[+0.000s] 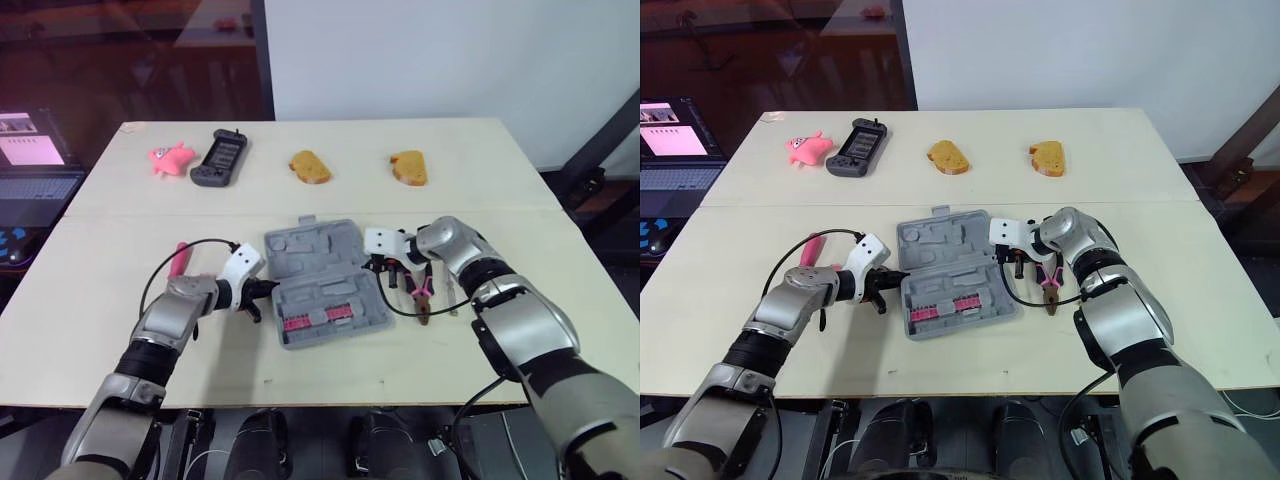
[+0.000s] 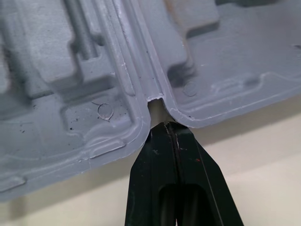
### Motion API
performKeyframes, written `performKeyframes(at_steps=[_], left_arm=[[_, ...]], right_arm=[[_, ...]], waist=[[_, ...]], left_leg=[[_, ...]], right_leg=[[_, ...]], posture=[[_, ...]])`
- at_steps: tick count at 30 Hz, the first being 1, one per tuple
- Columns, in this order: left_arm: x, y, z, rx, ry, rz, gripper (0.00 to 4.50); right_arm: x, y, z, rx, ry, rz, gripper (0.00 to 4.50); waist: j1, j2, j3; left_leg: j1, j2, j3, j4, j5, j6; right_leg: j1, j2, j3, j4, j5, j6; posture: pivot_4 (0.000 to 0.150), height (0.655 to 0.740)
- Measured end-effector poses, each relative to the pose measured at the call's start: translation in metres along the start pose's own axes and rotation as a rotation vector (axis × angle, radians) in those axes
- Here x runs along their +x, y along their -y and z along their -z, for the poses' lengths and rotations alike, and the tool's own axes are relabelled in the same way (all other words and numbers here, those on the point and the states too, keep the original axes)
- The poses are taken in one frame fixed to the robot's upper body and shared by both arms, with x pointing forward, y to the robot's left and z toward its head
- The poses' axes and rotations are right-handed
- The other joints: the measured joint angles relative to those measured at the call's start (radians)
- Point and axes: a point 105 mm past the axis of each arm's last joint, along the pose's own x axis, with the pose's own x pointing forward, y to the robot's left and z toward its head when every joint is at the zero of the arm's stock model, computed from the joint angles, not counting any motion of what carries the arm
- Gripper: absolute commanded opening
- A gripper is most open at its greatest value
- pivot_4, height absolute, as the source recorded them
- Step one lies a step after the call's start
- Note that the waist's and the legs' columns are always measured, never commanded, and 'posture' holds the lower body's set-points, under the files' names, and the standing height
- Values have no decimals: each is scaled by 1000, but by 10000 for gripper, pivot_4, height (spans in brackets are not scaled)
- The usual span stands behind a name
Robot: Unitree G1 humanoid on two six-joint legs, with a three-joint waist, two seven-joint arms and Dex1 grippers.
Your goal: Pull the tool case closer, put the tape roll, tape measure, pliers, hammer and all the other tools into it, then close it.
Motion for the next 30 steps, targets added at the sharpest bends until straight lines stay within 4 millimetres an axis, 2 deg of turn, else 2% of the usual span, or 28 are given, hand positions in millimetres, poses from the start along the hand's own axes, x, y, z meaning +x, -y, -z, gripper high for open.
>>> performKeyframes(at_steps=[8,20,30], left_arm=[[0,0,0,7,-2,8,0],[-2,8,0,42,-45,51,0],[-7,23,5,54,-76,128,0]], right_arm=[[-2,-3,2,9,10,-25,140],[-6,-19,14,85,95,-73,140],[-13,-43,20,162,142,-123,140]], waist=[[0,0,0],[0,0,0],[1,0,0]], left_leg=[[0,0,0,0,0,0],[0,0,0,0,0,0],[0,0,-1,0,0,0]], right_leg=[[0,0,0,0,0,0],[0,0,0,0,0,0],[0,0,0,0,0,0]], posture=[[1500,7188],[1500,7188],[1500,7188]])
